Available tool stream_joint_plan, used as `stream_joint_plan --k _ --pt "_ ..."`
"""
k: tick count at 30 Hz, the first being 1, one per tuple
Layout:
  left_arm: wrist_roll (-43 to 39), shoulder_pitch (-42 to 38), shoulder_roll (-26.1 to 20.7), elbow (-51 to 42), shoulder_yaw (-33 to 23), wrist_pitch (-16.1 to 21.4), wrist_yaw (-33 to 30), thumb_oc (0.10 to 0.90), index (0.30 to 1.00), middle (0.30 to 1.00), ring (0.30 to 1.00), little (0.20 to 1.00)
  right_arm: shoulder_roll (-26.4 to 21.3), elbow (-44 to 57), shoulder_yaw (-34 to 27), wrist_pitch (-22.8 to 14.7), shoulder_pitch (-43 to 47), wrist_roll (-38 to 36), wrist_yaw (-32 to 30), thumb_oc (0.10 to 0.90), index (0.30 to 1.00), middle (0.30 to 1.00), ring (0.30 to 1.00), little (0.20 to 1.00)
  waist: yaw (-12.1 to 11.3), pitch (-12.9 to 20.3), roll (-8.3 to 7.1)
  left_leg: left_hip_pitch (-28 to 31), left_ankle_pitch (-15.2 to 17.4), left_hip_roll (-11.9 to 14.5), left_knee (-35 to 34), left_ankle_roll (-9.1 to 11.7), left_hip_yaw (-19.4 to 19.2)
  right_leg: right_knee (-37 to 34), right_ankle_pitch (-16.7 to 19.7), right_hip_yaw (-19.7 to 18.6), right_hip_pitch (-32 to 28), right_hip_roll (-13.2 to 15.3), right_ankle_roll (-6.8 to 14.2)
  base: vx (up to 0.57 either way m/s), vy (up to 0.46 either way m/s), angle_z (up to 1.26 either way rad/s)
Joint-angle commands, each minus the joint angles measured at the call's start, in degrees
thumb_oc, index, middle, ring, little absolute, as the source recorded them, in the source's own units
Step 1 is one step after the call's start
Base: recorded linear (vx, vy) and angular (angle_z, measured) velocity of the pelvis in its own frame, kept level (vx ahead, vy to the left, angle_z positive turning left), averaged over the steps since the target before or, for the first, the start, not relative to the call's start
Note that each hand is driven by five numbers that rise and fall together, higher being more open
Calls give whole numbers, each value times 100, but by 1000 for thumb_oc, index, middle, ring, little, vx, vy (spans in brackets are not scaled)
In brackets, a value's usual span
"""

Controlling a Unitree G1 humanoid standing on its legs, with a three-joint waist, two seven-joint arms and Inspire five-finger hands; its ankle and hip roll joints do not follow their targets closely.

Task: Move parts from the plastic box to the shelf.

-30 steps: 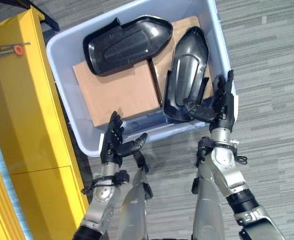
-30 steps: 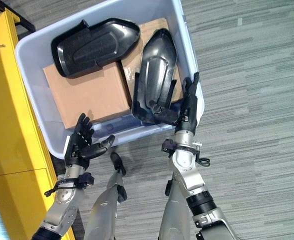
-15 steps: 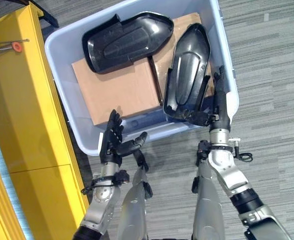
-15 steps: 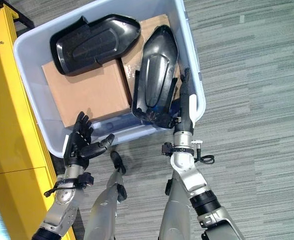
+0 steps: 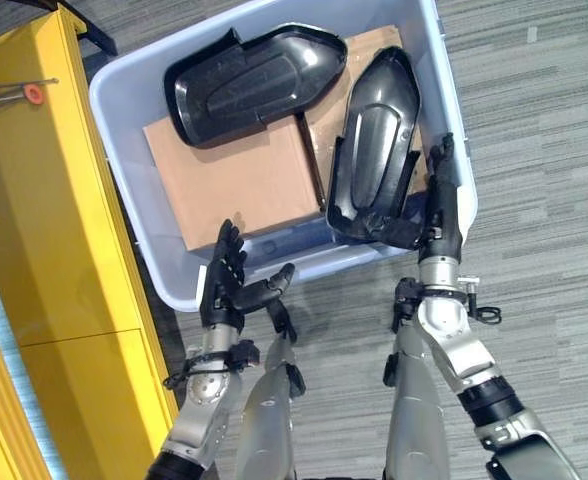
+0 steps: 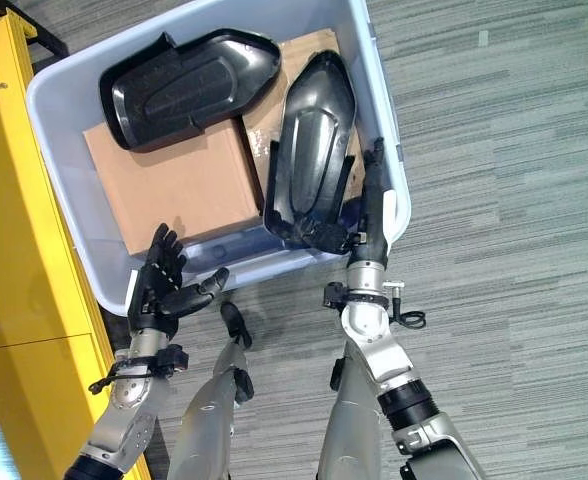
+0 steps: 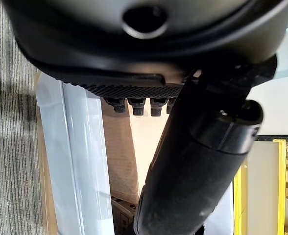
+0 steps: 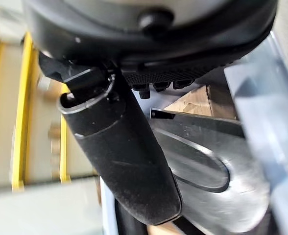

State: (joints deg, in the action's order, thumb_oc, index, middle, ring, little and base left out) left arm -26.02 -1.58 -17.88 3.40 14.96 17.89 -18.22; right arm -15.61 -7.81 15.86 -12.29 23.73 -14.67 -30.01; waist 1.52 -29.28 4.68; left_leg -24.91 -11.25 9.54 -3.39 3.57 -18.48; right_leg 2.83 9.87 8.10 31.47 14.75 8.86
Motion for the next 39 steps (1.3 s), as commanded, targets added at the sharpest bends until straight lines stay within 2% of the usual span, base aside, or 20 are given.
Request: stream_joint_plan --k 1,6,12,21,25,26,28,32,39 --pt "84 -42 -254 -8 4 -93 -72 900 1000 1000 1000 1000 310 32 -79 -546 188 -901 186 900 1000 1000 1000 1000 34 -52 -116 165 454 70 178 278 278 24 -64 182 -4 -149 -62 0 0 0" --pt "13 -27 -243 -12 39 -121 -71 900 1000 1000 1000 1000 395 -118 -101 -636 296 -1494 235 900 1000 1000 1000 1000 35 -52 -115 166 451 68 146 288 247 12 -52 168 39 -164 -66 0 0 0" --pt "-46 -31 -235 -39 77 -148 -103 900 1000 1000 1000 1000 447 -377 -65 -620 482 -1747 208 900 1000 1000 1000 1000 19 -52 -88 154 440 68 115 297 225 8 -52 154 91 -180 -77 0 0 0" --pt "-33 -59 -223 -38 132 -112 -135 900 1000 1000 1000 1000 334 -867 -13 -316 763 -1087 20 900 1000 1000 1000 1000 -25 -52 -38 100 407 68 69 296 234 14 -50 161 163 -179 -76 0 0 0" --pt "-21 -103 -218 -58 150 -88 -135 900 1000 1000 1000 1000 281 -1520 -72 -156 1031 -804 -90 900 1000 1000 1000 1000 -70 -52 0 79 395 60 27 297 227 1 -48 162 207 -188 -72 0 0 0" --pt "-21 -104 -218 -58 149 -88 -135 900 1000 1000 1000 1000 281 -1522 -72 -157 1033 -805 -89 855 937 937 937 937 -70 -52 0 78 395 60 27 297 226 1 -48 162 208 -188 -72 0 0 0" --pt "-36 -123 -208 -52 164 -81 -115 900 1000 1000 1000 1000 258 -1737 -47 -89 1116 -807 -41 400 300 300 300 300 -80 -52 3 70 389 60 14 299 226 6 -43 159 229 -191 -70 0 0 0" --pt "-74 -133 -210 -52 187 -80 -84 900 1000 1000 1000 1000 227 -2146 -71 -33 1313 -802 -58 400 300 300 300 300 -106 -52 17 51 386 55 10 298 235 18 -44 157 255 -190 -70 0 0 0" --pt "-85 -180 -203 -8 198 -69 -95 900 1000 1000 1000 1000 241 -2291 -54 -66 1356 -922 -20 400 300 300 300 300 -103 -52 -5 43 389 53 4 302 227 18 -44 155 274 -201 -69 0 0 0"
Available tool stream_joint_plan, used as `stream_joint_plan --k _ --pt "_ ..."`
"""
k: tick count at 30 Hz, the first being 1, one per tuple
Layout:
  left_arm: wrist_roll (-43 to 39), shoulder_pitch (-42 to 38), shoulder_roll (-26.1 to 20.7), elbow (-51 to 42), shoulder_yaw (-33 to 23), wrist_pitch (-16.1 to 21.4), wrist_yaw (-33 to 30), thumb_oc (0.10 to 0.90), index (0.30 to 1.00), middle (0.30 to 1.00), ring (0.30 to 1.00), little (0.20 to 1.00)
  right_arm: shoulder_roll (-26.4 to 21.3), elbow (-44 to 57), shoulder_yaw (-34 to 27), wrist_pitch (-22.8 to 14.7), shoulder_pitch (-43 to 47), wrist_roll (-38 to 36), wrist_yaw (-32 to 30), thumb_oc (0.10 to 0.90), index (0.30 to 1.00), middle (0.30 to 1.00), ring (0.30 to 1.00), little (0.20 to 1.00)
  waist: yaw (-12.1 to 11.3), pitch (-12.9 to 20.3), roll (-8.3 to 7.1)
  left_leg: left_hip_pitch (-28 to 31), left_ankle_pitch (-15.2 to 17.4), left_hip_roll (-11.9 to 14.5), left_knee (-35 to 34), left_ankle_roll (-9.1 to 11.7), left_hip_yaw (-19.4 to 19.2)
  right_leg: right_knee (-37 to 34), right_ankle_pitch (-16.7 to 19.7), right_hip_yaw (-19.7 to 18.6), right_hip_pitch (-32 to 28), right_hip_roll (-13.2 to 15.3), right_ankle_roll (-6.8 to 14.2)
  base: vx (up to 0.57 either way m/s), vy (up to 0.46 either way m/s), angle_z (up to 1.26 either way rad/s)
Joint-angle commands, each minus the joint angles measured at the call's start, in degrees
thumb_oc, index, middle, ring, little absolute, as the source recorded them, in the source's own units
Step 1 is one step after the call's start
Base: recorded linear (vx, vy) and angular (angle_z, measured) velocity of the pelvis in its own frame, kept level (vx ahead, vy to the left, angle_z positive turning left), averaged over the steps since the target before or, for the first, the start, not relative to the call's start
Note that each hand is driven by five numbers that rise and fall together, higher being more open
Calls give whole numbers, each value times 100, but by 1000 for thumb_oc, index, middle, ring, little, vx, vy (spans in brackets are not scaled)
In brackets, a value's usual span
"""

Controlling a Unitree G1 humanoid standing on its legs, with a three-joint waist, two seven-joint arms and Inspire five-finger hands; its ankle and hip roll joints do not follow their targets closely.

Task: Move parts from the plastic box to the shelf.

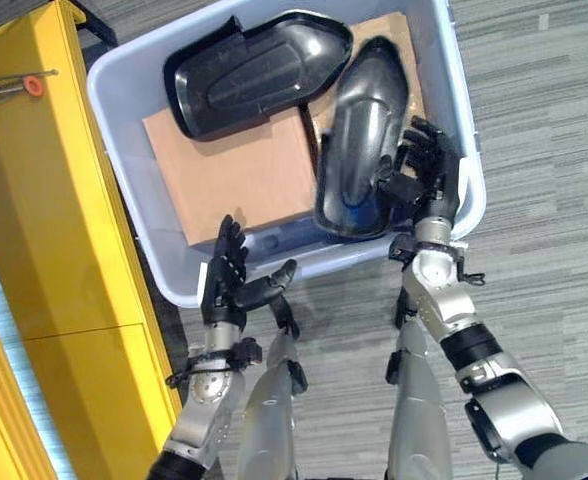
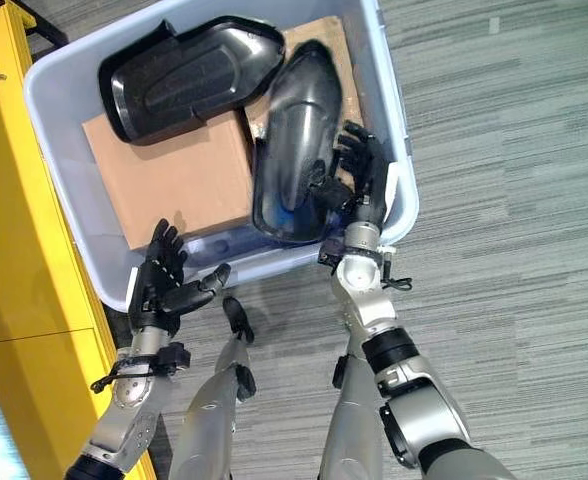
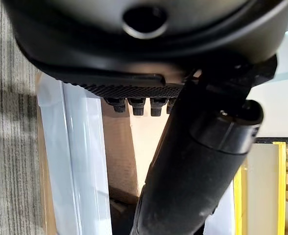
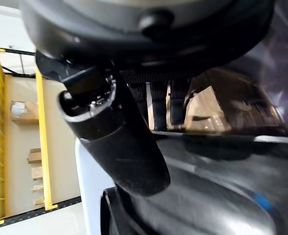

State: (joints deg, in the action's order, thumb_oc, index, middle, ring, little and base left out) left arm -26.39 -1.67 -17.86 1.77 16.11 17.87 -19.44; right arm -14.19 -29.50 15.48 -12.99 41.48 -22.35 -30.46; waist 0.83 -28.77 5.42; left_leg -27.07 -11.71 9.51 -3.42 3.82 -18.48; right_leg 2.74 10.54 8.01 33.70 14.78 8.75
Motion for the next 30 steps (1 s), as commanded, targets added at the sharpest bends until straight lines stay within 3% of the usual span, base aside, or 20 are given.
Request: stream_joint_plan --k 1,17,30 --pt "-54 -177 -197 161 76 -72 29 900 1000 1000 1000 1000 97 -119 -25 4 -428 -169 29 400 300 300 300 300 -28 -102 -84 260 436 57 5 276 224 26 -109 163 54 -204 -59 0 0 0" --pt "-92 -209 -161 186 105 -89 13 900 1000 1000 1000 1000 91 -200 -87 -34 -410 -242 -15 400 300 300 300 300 -29 -102 -107 322 420 42 -38 274 227 0 -95 195 -2 -196 -43 0 0 0" --pt "-102 -189 -184 263 -64 -119 29 900 1000 1000 1000 1000 -59 1528 -285 -386 -1248 -334 37 400 300 300 300 300 75 -102 -292 893 475 29 -49 261 307 -31 -128 277 -656 -165 -36 -2 -2 2"
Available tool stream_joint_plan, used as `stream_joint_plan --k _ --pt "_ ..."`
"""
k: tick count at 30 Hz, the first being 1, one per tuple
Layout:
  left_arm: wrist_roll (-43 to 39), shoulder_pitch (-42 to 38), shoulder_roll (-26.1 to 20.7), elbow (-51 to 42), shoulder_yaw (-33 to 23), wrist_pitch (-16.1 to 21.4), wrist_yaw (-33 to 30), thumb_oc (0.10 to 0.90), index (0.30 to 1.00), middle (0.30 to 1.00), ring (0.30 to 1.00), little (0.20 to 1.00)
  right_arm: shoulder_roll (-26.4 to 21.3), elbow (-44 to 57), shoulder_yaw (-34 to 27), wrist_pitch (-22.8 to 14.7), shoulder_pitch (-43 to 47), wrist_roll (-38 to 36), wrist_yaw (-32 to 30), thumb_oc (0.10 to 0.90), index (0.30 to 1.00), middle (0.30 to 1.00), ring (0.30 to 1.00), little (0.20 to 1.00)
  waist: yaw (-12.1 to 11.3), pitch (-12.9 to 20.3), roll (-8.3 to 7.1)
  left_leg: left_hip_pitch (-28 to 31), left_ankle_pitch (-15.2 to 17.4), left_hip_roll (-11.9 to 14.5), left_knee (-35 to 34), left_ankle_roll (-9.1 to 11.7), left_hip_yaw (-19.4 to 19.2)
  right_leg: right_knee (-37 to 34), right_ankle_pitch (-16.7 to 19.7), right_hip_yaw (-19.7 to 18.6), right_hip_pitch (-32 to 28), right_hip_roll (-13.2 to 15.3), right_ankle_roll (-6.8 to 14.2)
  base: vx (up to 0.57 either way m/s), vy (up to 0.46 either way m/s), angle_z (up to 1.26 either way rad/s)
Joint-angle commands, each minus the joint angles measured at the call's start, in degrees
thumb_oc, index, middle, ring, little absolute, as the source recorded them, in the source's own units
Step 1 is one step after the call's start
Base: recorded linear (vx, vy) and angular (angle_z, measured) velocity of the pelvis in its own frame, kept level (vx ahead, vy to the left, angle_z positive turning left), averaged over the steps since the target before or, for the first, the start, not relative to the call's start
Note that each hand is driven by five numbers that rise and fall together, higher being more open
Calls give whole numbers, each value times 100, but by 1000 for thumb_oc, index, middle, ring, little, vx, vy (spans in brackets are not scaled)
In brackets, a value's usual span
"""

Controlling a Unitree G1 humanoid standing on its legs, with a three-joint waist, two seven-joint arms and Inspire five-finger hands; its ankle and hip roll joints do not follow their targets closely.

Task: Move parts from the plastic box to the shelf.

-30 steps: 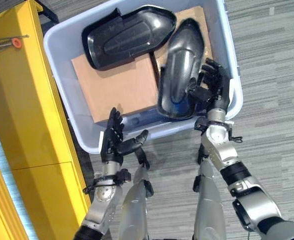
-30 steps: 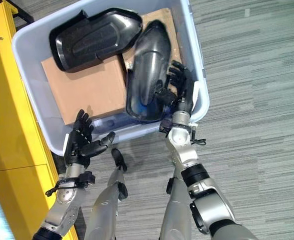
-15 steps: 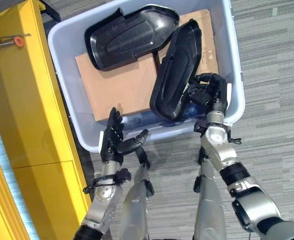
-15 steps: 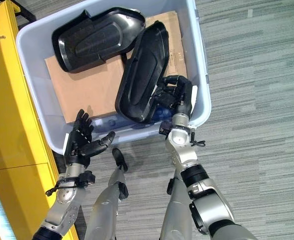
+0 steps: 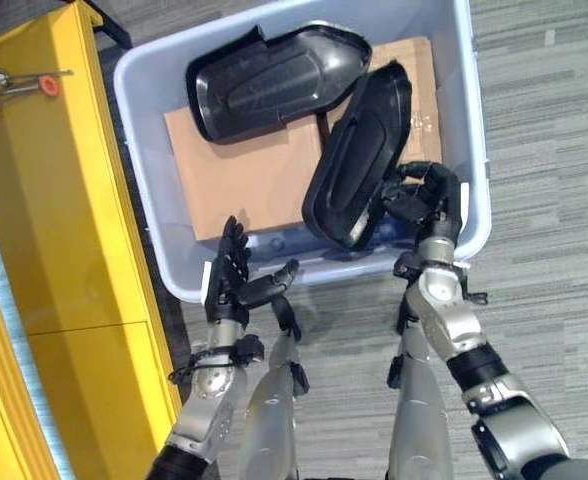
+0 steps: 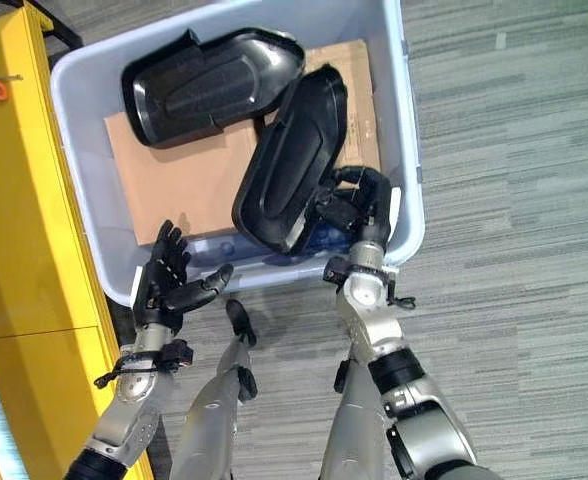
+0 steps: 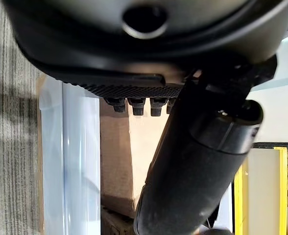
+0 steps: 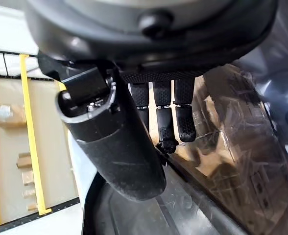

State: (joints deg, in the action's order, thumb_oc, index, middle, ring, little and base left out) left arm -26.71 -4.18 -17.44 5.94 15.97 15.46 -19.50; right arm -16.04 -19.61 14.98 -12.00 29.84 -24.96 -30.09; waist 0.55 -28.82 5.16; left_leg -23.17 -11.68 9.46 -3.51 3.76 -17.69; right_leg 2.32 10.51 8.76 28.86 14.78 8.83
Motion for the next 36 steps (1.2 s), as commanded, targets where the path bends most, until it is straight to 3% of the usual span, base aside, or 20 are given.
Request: stream_joint_plan --k 1,7,20,29,36 --pt "-79 72 -232 -160 -57 120 44 900 1000 1000 1000 1000 109 646 -243 -497 -135 -55 5 400 300 300 300 300 106 -97 -273 572 473 35 -53 268 244 -10 -123 214 -250 -160 -41 2 -1 7" --pt "-105 170 -285 -222 -137 126 133 900 1000 1000 1000 1000 -38 1188 -370 -507 -364 270 -4 400 300 300 300 300 96 -96 -322 974 501 36 -85 270 290 -54 -145 257 -709 -153 -19 3 0 2" --pt "-136 457 -405 -283 -329 94 380 900 1000 1000 1000 1000 -363 1851 -547 -512 -481 697 89 400 300 300 300 300 62 329 -493 1294 533 78 -88 259 321 -95 -202 268 -1046 -163 -12 9 2 2" --pt "-103 625 -426 -206 -522 31 586 900 1000 1000 1000 1000 -554 2249 -521 -488 -884 577 643 400 300 300 300 300 47 677 -599 1618 646 125 12 228 377 -3 -358 297 -1420 -142 -25 8 -2 1" --pt "-104 839 -412 -62 -766 10 763 900 1000 1000 1000 1000 -593 2337 -468 -405 -1274 313 1168 400 300 300 300 300 -6 1207 -629 2248 725 246 25 230 453 323 -784 435 -2017 -207 -83 60 -37 6"
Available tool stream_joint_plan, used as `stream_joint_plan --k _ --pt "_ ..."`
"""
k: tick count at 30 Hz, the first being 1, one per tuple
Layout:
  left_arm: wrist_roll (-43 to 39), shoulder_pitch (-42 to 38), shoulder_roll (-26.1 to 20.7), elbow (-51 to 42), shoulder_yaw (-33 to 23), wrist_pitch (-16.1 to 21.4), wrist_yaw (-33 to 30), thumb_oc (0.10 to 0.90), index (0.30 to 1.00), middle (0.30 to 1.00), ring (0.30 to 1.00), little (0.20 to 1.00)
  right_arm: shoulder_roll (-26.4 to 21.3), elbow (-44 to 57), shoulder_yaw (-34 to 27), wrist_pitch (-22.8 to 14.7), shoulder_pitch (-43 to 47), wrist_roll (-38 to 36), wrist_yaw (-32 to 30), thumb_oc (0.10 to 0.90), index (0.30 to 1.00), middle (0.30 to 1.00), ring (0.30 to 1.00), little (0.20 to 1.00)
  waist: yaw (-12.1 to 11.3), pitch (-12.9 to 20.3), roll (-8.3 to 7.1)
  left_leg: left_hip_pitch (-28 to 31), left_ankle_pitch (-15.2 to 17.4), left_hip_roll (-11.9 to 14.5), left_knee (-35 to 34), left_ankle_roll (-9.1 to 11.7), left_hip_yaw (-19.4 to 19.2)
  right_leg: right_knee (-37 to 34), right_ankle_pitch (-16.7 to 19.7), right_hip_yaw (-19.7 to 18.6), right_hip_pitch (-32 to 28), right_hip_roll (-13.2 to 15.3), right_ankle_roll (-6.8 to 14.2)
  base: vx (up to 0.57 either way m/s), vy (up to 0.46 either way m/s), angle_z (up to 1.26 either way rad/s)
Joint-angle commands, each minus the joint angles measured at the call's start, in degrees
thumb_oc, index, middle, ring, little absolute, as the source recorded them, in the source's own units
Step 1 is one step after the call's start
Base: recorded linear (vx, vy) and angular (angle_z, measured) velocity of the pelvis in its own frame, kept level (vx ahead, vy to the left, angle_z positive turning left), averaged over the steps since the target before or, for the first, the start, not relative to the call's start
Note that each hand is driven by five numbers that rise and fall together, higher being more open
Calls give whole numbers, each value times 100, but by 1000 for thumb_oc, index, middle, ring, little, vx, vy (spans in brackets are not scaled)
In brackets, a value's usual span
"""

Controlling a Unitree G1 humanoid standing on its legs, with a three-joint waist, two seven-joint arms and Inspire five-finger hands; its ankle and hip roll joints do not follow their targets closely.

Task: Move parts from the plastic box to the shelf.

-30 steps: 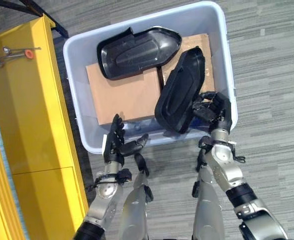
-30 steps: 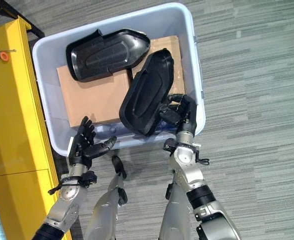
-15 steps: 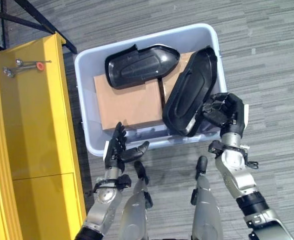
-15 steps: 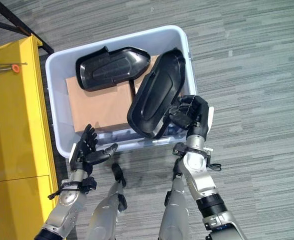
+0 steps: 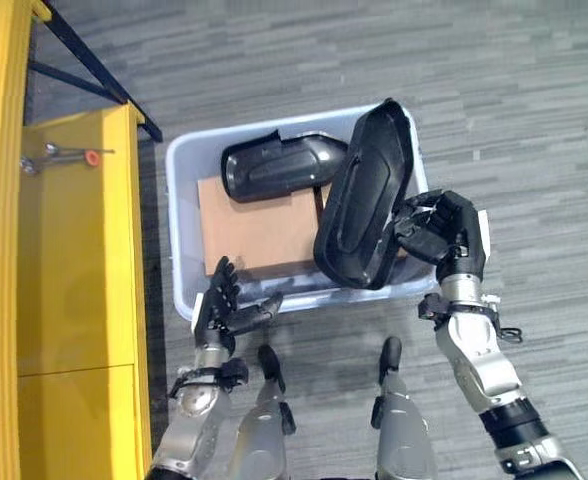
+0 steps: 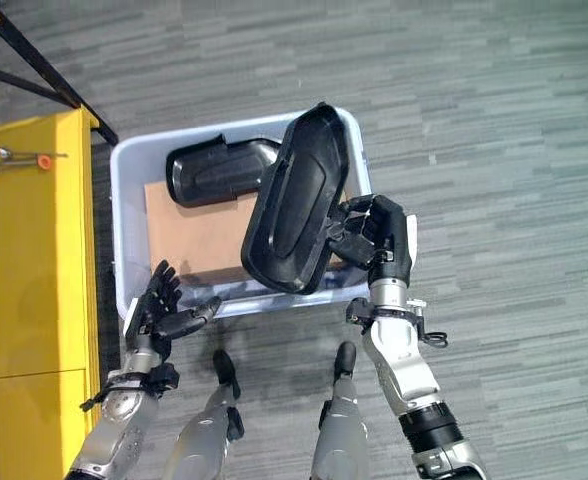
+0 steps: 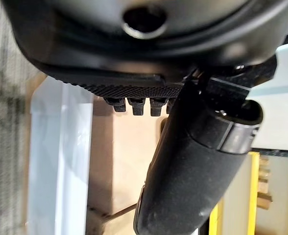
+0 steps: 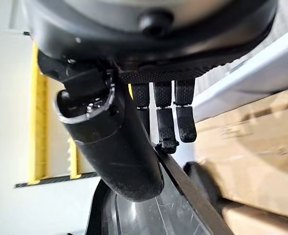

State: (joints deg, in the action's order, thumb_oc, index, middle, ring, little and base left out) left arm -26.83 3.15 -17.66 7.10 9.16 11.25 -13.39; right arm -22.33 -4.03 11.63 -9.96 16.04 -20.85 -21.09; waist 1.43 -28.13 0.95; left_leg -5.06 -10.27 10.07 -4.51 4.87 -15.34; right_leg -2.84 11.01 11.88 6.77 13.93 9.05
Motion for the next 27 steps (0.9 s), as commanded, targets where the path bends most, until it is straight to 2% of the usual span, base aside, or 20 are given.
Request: stream_joint_plan --k 1,4,7,12,14,16,17,18,19,20,22,23,24,27 --pt "-92 114 -391 -182 -85 430 154 900 1000 1000 1000 1000 37 782 -132 -608 99 -99 269 400 300 300 300 300 -88 1131 -207 451 581 186 118 122 224 840 -840 131 175 -122 -105 81 -113 17" --pt "-83 267 -348 -108 -205 386 265 900 1000 1000 1000 1000 117 623 -14 -531 14 -285 495 400 300 300 300 300 -156 1553 -210 758 523 314 56 136 345 912 -1065 200 -183 -278 -189 72 -147 19" --pt "-92 366 -290 -47 -243 357 315 900 1000 1000 1000 1000 150 546 20 -524 -16 -345 565 400 300 300 300 300 -214 1757 -200 851 405 446 91 193 431 918 -1187 265 -385 -397 -262 46 -128 12" --pt "-114 579 -179 29 -352 322 351 900 1000 1000 1000 1000 168 528 100 -540 -5 -370 637 400 300 300 300 300 -357 1979 -176 863 -30 728 200 367 604 920 -1411 430 -653 -681 -450 11 -138 10" --pt "-147 637 -135 66 -409 325 330 900 1000 1000 1000 1000 170 494 151 -570 78 -442 654 400 300 300 300 300 -422 1982 -172 791 -348 850 270 455 729 884 -1450 471 -717 -834 -550 -66 -159 19" --pt "-198 689 -106 60 -474 334 307 900 1000 1000 1000 1000 126 530 223 -665 208 -513 623 400 300 300 300 300 -551 1913 -162 482 -1028 939 186 644 1032 718 -1411 639 -651 -953 -616 -205 -130 26" --pt "-232 664 -119 69 -468 326 278 900 1000 1000 1000 1000 71 600 187 -703 235 -500 554 400 300 300 300 300 -599 1808 -168 158 -1428 977 -7 748 1056 727 -1400 909 -556 -894 -623 -339 -79 75" --pt "-221 544 -128 170 -457 311 245 900 1000 1000 1000 1000 -16 746 86 -713 204 -387 502 400 300 300 300 300 -532 1669 -227 -16 -1522 1047 51 723 471 680 -1388 1234 -509 -755 -642 -280 -110 193" --pt "-208 493 -130 214 -463 315 231 900 1000 1000 1000 1000 -70 780 46 -705 159 -324 479 400 300 300 300 300 -470 1646 -303 75 -1255 1089 303 740 100 659 -1452 1325 -527 -671 -604 -265 -169 293" --pt "-211 425 -126 236 -447 355 223 900 1000 1000 1000 1000 -145 834 -29 -715 47 -245 427 400 300 300 300 300 -400 1614 -376 204 -775 1151 882 655 -187 590 -1351 1549 -504 -575 -623 -142 -144 270" --pt "-215 313 -108 214 -402 383 229 900 1000 1000 1000 1000 -138 927 -108 -737 -173 -234 416 400 300 300 300 300 -338 1640 -410 490 -194 1203 1749 553 -180 602 -1260 1899 -545 -428 -639 -109 133 200" --pt "-116 251 -80 170 -275 306 327 900 1000 1000 1000 1000 -88 1068 -328 -722 -477 -328 441 400 300 300 300 300 -127 1923 -296 1016 354 960 692 468 -522 649 -1038 2163 -659 -170 -342 21 599 200" --pt "-23 258 -100 135 -251 280 360 900 1000 1000 1000 1000 -38 1066 -373 -649 -587 -311 463 400 300 300 300 300 -166 2076 -245 1154 479 694 193 356 -548 633 -828 2218 -708 81 -167 66 657 146" --pt "52 307 -170 72 -275 276 417 900 1000 1000 1000 1000 26 1031 -343 -568 -527 -246 520 400 300 300 300 300 -250 2116 -299 1211 710 378 38 176 -465 608 -544 2265 -756 389 24 -4 351 42"
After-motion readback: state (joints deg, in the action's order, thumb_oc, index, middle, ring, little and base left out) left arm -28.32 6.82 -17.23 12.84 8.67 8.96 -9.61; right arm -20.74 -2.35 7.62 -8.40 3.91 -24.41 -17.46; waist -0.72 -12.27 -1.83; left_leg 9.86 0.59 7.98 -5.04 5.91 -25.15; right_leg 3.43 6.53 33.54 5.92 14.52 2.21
